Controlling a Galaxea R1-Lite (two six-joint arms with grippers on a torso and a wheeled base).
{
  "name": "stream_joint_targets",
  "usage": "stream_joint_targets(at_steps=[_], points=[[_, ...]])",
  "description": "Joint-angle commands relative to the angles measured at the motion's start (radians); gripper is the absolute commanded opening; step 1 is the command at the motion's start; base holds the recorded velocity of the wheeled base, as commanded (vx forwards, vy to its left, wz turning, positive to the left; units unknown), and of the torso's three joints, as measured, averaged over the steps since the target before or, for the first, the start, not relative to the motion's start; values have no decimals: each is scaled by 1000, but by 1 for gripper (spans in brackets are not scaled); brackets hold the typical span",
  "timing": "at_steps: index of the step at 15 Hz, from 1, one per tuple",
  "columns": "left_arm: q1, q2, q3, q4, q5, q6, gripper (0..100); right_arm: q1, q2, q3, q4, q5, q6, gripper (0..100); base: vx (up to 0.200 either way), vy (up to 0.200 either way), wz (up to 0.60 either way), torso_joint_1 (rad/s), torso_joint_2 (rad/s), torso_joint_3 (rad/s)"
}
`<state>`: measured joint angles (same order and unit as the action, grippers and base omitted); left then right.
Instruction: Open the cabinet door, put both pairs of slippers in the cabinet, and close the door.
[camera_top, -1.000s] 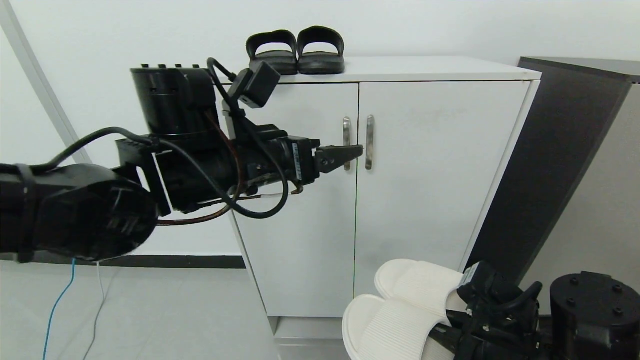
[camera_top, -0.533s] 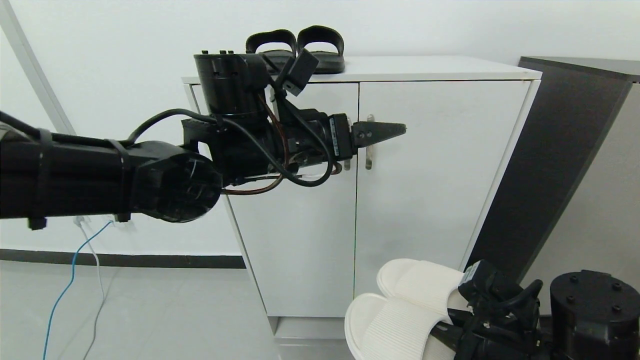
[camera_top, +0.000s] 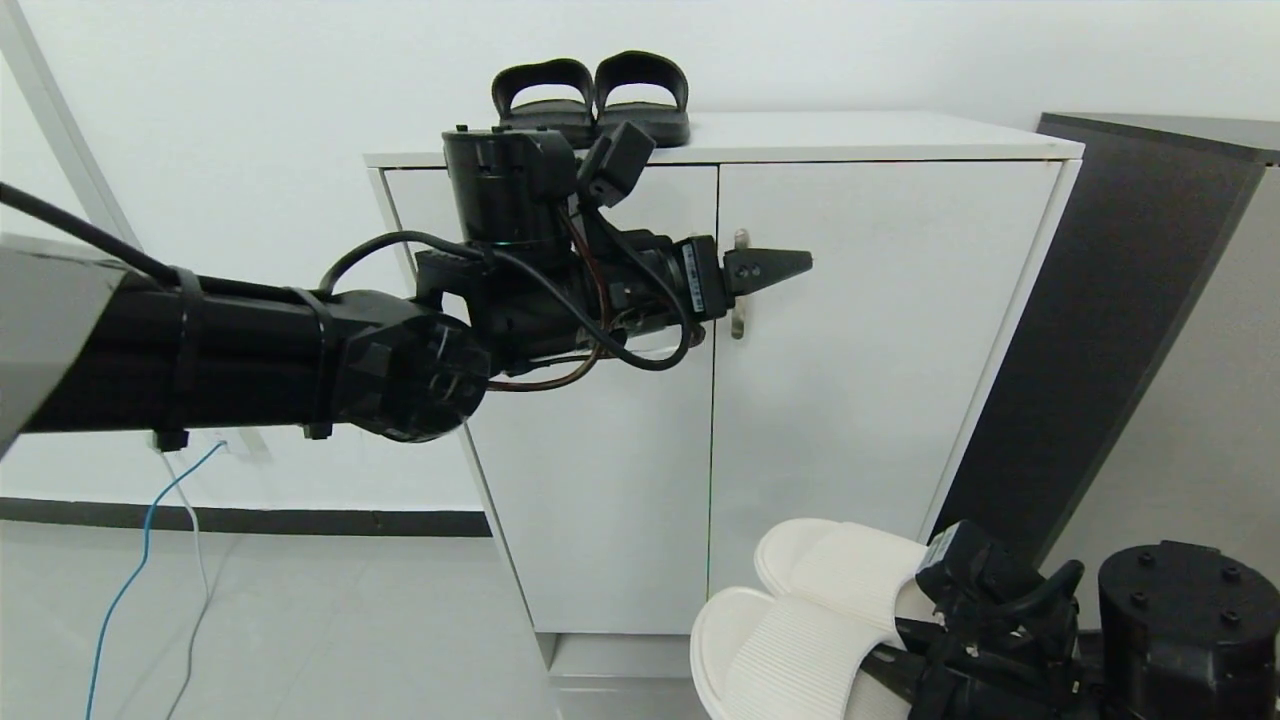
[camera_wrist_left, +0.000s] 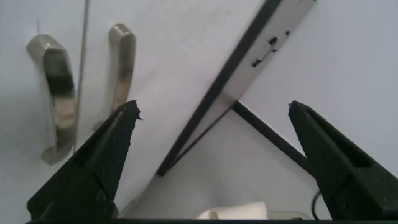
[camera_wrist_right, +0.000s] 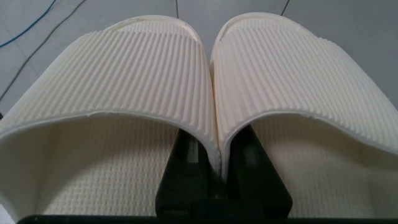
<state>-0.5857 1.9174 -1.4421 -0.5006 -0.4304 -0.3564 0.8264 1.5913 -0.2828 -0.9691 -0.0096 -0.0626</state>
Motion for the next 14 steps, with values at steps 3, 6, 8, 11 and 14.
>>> stream_joint_targets(at_steps=[3,6,8,11,14], points=[[-22,58,-58,-1,102,4,100,0,10,4,0,0,0,0,0,0,0,0,0,0],[-22,95,-104,1,156,4,100,0,10,4,0,0,0,0,0,0,0,0,0,0],[-23,114,-132,2,154,5,100,0,10,4,0,0,0,0,0,0,0,0,0,0],[-26,135,-188,48,151,4,100,0,10,5,0,2,-2,0,0,0,0,0,0,0],[-28,130,-182,50,150,4,0,0,10,5,0,2,0,0,0,0,0,0,0,0]])
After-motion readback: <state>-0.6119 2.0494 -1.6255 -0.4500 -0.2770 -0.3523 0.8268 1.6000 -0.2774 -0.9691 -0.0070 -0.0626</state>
